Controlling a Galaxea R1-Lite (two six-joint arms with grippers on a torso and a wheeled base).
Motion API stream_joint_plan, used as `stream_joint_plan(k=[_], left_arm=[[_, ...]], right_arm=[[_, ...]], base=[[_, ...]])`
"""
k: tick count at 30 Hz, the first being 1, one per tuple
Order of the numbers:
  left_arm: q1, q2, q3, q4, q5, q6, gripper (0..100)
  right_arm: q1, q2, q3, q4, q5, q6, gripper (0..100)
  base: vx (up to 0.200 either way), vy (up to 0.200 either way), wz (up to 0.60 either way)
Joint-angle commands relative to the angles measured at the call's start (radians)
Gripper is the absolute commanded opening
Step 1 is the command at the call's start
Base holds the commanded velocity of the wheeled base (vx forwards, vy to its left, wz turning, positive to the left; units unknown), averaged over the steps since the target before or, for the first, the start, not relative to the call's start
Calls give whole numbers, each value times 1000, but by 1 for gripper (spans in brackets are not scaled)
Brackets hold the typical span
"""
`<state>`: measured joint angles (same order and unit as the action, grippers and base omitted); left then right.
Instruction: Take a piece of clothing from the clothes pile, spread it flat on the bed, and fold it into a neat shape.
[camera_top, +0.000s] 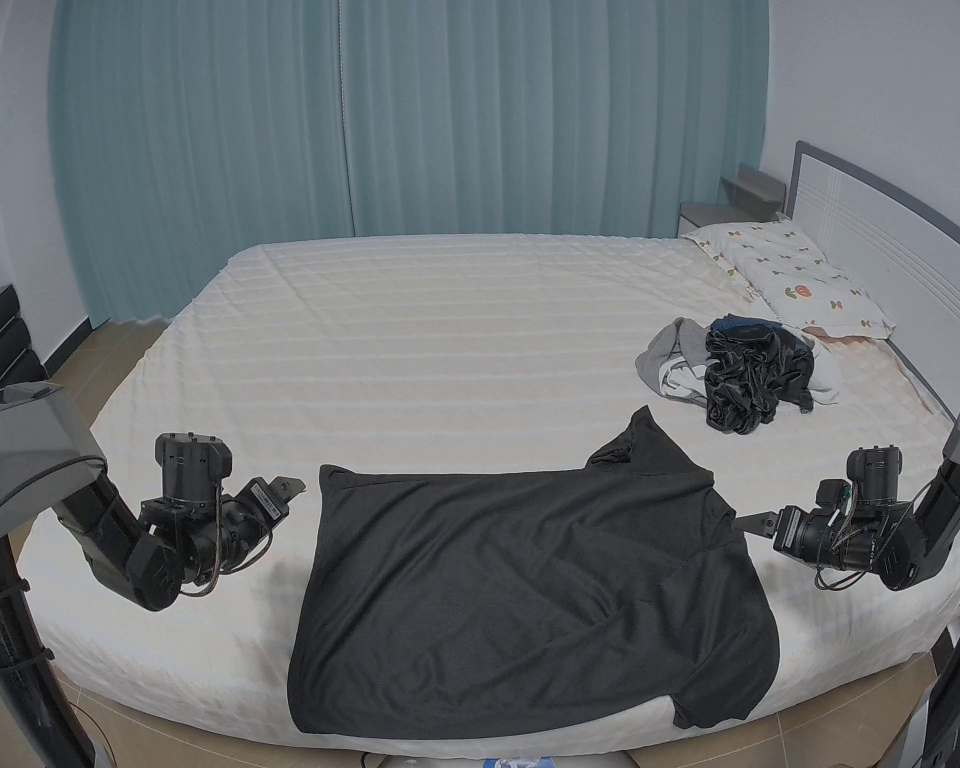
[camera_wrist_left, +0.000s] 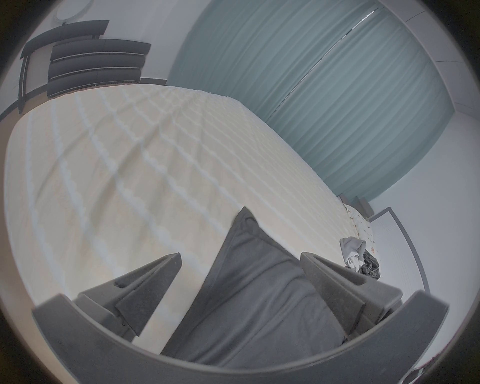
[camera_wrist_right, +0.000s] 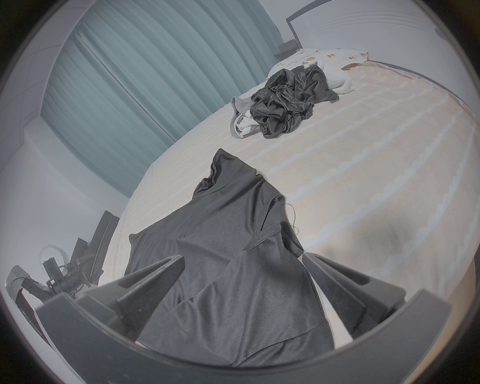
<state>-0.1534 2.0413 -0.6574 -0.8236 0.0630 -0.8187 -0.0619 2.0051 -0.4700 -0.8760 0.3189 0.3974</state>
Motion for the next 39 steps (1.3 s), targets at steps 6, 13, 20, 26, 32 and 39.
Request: stream_joint_plan(k=[6, 13, 20, 26, 32, 39], left_arm=[[6, 307, -435, 161, 0, 1, 100], [6, 501, -677, 172, 0, 1, 100], [0, 560, -761, 169, 5, 3, 100], [3, 571, -774, 162, 8, 3, 100], [0, 574, -775, 159, 8, 3, 0], [31, 574, -806, 75, 67, -60, 0]], right_arm=[[-3, 0, 2, -3, -1, 3, 100], [1, 4, 5, -1, -1, 3, 100], [2, -6, 8, -1, -18, 3, 100], [11, 11, 1, -5, -20, 3, 100], [48, 35, -25, -12, -23, 3, 100], [93, 96, -165, 2, -93, 26, 100]], base=[[0, 0, 0], [0, 0, 0], [0, 0, 0], [0, 0, 0], [0, 0, 0], [0, 0, 0]])
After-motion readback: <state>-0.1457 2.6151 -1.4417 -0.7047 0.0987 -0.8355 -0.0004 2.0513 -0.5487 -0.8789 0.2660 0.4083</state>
